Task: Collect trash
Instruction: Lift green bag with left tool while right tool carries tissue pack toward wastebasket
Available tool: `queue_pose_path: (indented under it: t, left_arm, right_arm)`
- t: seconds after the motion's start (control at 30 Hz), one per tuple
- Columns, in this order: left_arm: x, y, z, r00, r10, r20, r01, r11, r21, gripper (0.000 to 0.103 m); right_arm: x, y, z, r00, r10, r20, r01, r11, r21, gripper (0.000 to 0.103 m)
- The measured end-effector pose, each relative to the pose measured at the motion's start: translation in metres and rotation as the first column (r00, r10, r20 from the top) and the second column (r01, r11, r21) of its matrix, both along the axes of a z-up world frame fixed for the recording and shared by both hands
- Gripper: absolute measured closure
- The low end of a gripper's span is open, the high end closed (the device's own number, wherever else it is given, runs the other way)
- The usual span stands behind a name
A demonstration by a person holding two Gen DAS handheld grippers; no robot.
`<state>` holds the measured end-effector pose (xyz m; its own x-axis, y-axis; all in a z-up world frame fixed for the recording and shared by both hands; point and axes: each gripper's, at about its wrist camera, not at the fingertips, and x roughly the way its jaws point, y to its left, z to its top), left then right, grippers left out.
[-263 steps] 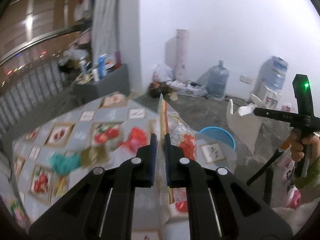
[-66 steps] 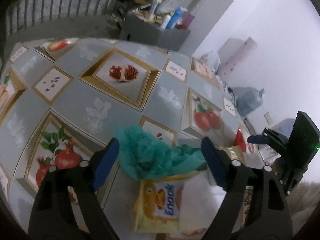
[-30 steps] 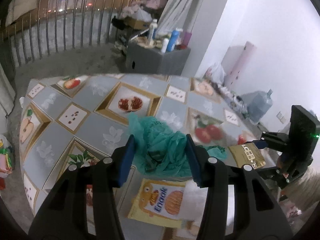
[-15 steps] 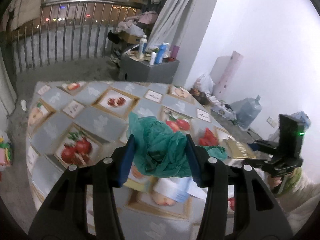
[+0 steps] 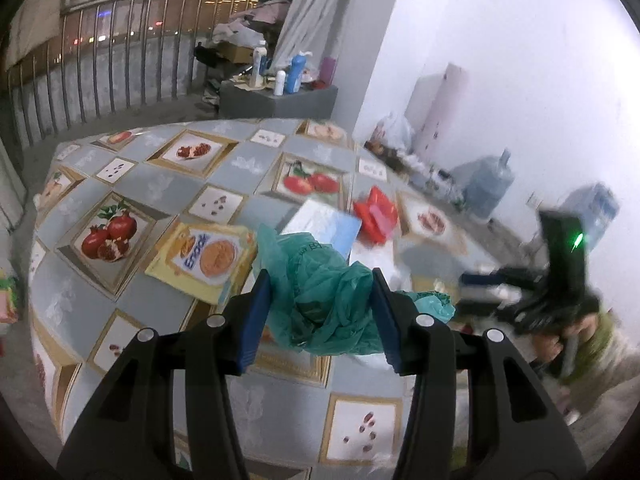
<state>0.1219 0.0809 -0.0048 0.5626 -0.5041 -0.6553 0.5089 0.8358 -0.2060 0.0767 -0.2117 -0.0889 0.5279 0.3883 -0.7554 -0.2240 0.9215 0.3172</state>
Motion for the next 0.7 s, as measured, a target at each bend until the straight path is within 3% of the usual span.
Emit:
queue_pose_path:
  t: [0.17,0.3,0.7]
  left_arm:
    - [-0.019,-0.006,-0.018,1.0,0.011,-0.006,-0.01,0.997,0.078,0.057]
    - [-0.027,-0.006,-0.033,0.999,0.042,-0.015,-0.04,0.989,0.14,0.057]
    - [-0.03,0.004,-0.049,0.993,0.096,-0.071,-0.086,0.987,0.135,0.056]
  right_arm:
    - [-0.008,0.001,0.007,1.0,0.004,0.031,-0.004,1.0,-0.016,0.032]
    - [-0.009,0.017,0.006,0.997,0.054,0.046,-0.05,0.995,-0.081,0.032]
    - [0.016,0.049,-0.005,0.984,0.176,0.03,-0.166,0.962,-0.217,0.033]
